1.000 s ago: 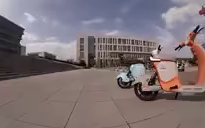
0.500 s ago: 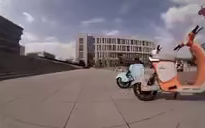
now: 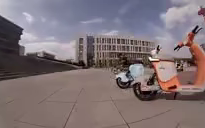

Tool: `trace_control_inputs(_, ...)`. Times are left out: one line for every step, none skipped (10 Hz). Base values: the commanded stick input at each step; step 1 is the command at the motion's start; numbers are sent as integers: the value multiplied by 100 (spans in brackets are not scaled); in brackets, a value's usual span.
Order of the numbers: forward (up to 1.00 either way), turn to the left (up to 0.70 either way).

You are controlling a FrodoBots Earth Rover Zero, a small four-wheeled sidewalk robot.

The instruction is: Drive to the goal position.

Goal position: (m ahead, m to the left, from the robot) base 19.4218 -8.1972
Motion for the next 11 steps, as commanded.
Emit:
trace_control_inputs(0,0)
trace_control_inputs(0,0)
trace_control_inputs(0,0)
trace_control_inputs(0,-3)
trace_control_inputs(0,-2)
trace_control_inputs(0,0)
trace_control_inputs(0,0)
trace_control_inputs(0,0)
trace_control_inputs(0,0)
trace_control_inputs(0,0)
trace_control_inputs(0,0)
